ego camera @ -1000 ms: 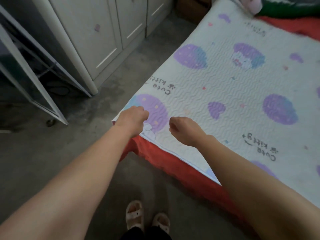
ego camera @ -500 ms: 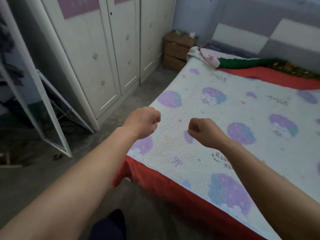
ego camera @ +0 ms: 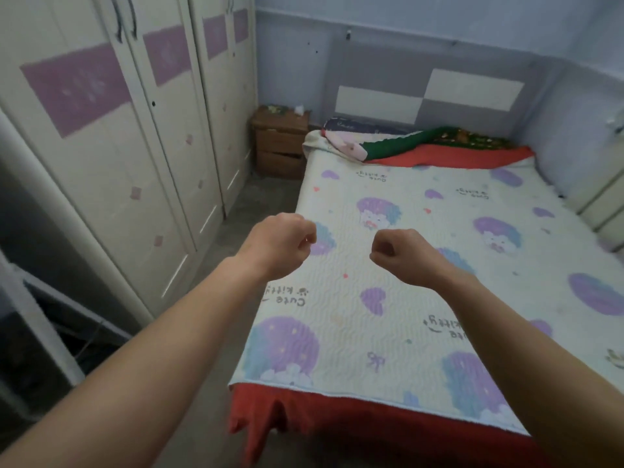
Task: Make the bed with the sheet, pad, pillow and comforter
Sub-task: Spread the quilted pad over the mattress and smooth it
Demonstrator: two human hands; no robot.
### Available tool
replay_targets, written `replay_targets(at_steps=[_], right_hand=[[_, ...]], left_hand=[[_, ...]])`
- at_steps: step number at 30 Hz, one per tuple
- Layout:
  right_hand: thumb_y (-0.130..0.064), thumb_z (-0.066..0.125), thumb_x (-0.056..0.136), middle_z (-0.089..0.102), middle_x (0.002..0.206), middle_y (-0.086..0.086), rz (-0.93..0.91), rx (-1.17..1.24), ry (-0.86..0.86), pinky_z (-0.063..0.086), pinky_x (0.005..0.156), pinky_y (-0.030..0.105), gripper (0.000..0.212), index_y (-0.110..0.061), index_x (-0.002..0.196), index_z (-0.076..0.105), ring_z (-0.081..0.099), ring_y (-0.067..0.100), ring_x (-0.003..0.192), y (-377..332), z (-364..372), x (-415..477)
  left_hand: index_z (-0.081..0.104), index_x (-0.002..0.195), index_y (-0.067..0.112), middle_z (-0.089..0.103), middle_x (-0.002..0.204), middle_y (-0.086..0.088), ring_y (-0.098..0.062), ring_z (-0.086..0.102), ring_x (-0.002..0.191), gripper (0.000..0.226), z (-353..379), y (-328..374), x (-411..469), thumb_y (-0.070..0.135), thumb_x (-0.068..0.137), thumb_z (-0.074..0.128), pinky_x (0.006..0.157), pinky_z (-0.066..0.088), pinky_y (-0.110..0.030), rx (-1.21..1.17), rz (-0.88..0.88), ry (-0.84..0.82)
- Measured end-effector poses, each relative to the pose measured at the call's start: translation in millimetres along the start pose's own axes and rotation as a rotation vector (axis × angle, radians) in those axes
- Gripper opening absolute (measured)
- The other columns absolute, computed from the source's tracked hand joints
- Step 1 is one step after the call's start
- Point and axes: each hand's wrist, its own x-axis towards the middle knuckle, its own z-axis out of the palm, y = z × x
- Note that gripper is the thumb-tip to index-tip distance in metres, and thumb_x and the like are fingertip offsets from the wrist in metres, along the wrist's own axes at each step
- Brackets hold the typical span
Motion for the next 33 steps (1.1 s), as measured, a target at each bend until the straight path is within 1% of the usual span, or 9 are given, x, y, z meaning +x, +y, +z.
replay_targets(at_steps=[5,8,10,13,15,18,24,29,33], right_hand=[[-0.014,0.061,0.085,0.055,0.063,-0.009,0.106,0.096,0.085,0.039,0.055,0.025,0.021,-0.022,0.067,0.053,0.052,0.011,0.059,-64.5,20.0,10.9],[-0.014,0.062,0.084,0.055,0.062,-0.01,0.153,0.091,0.107,0.038,0.055,0.023,0.025,-0.025,0.065,0.051,0.049,0.006,0.057,-85.8,26.2,11.9],[-0.013,0.063,0.084,0.055,0.06,-0.009,0.193,0.1,0.127,0.044,0.057,0.028,0.028,-0.027,0.063,0.051,0.052,0.009,0.057,-91.0,28.9,14.8],[-0.011,0.064,0.084,0.055,0.059,-0.006,0.229,0.12,0.167,0.051,0.061,0.039,0.021,-0.02,0.066,0.056,0.058,0.019,0.06,-95.2,31.7,24.6],[-0.011,0.065,0.084,0.055,0.059,-0.004,0.242,0.122,0.192,0.052,0.062,0.041,0.017,-0.013,0.068,0.058,0.06,0.023,0.062,-97.6,34.2,38.6],[-0.011,0.065,0.084,0.056,0.059,-0.004,0.266,0.121,0.218,0.052,0.062,0.042,0.016,-0.01,0.069,0.059,0.059,0.023,0.062,-99.8,37.7,64.7],[-0.009,0.067,0.083,0.054,0.056,-0.005,0.296,0.138,0.257,0.049,0.059,0.038,0.02,-0.012,0.066,0.057,0.054,0.018,0.055,-98.3,39.3,156.6],[-0.009,0.067,0.082,0.057,0.057,-0.003,0.311,0.112,0.293,0.048,0.058,0.036,0.019,-0.014,0.066,0.058,0.056,0.017,0.055,-69.5,27.3,281.7],[-0.013,0.066,0.081,0.058,0.057,-0.003,0.319,0.089,0.3,0.041,0.054,0.03,0.018,-0.015,0.066,0.057,0.054,0.014,0.054,-52.8,11.4,364.4]], left_hand=[[0.069,0.097,0.019,0.066,0.098,0.0,-0.024,0.061,0.09,0.017,-51.7,-74.4,-5.9,0.017,0.086,0.055,0.074,0.051,-0.036,0.006,0.088,-0.056],[0.07,0.097,0.018,0.067,0.098,-0.001,-0.023,0.061,0.089,0.018,-71.4,-104.5,-0.9,0.017,0.087,0.055,0.074,0.052,-0.036,-0.009,0.119,-0.074],[0.07,0.097,0.019,0.068,0.097,-0.001,-0.023,0.062,0.088,0.018,-77.1,-120.8,6.8,0.017,0.086,0.055,0.073,0.051,-0.034,-0.016,0.139,-0.07],[0.07,0.095,0.021,0.068,0.096,0.001,-0.022,0.062,0.087,0.018,-78.2,-143.2,22.8,0.018,0.086,0.055,0.071,0.051,-0.033,-0.023,0.175,-0.052],[0.07,0.094,0.02,0.068,0.095,0.002,-0.021,0.061,0.085,0.018,-77.3,-158.0,37.4,0.018,0.086,0.055,0.07,0.051,-0.033,-0.042,0.187,-0.05],[0.07,0.095,0.02,0.068,0.094,0.002,-0.018,0.061,0.083,0.017,-76.7,-177.3,62.5,0.019,0.087,0.055,0.07,0.052,-0.033,-0.044,0.23,-0.078],[0.07,0.095,0.021,0.068,0.095,0.002,-0.02,0.062,0.084,0.017,-74.4,-236.2,152.6,0.02,0.086,0.055,0.072,0.054,-0.037,-0.047,0.291,-0.069],[0.07,0.096,0.022,0.069,0.096,0.004,-0.019,0.063,0.085,0.018,-67.2,-295.8,271.7,0.02,0.087,0.055,0.071,0.054,-0.036,-0.055,0.303,-0.07],[0.07,0.099,0.021,0.069,0.097,0.003,-0.016,0.062,0.084,0.017,-65.2,-327.8,347.6,0.021,0.089,0.056,0.072,0.054,-0.035,-0.061,0.318,-0.058]])
